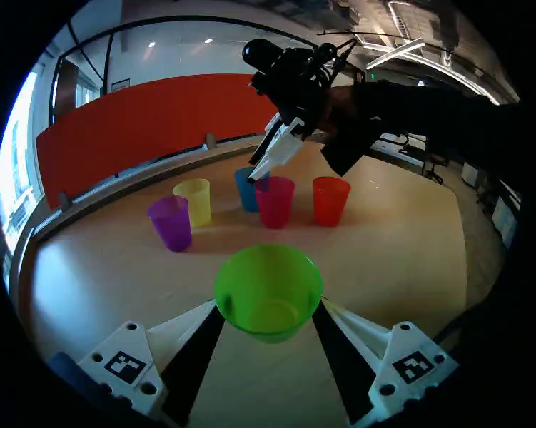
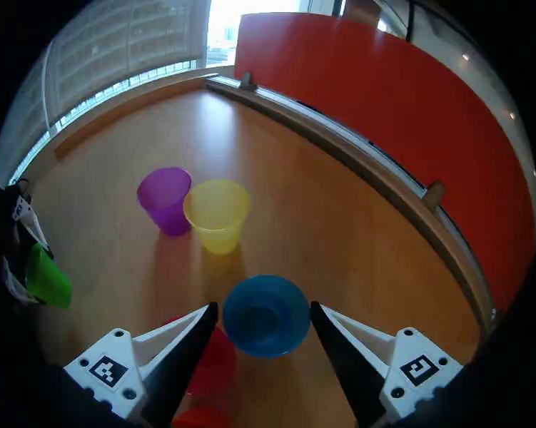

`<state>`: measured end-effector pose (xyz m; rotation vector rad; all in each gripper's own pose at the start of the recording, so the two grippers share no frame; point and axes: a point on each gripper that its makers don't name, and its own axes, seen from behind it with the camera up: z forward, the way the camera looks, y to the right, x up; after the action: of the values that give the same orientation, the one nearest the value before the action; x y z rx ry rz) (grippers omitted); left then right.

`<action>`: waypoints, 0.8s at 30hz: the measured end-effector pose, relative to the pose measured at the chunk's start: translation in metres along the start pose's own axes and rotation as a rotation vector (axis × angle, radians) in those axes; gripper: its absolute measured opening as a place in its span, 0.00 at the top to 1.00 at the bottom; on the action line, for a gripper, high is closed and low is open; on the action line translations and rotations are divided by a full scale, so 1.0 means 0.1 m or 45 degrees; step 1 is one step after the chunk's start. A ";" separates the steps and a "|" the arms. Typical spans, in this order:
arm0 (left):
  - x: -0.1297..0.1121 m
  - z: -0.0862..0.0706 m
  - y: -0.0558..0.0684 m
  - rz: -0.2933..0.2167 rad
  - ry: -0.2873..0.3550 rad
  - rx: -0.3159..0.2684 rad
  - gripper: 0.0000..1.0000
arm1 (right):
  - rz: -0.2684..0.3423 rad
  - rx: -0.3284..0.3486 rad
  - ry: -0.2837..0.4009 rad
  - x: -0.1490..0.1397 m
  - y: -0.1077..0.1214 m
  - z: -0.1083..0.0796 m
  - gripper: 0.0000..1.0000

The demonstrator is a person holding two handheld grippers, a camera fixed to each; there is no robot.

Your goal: Pour water

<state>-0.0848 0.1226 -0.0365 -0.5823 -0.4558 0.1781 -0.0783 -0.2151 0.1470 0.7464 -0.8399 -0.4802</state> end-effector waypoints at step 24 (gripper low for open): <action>0.01 0.04 -0.01 -0.008 0.002 -0.008 0.17 | 0.028 -0.005 -0.056 -0.13 0.03 0.12 0.03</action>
<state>-0.0861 0.1239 -0.0332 -0.5870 -0.4565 0.1699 -0.0951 -0.2090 0.1482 0.7246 -0.8873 -0.4794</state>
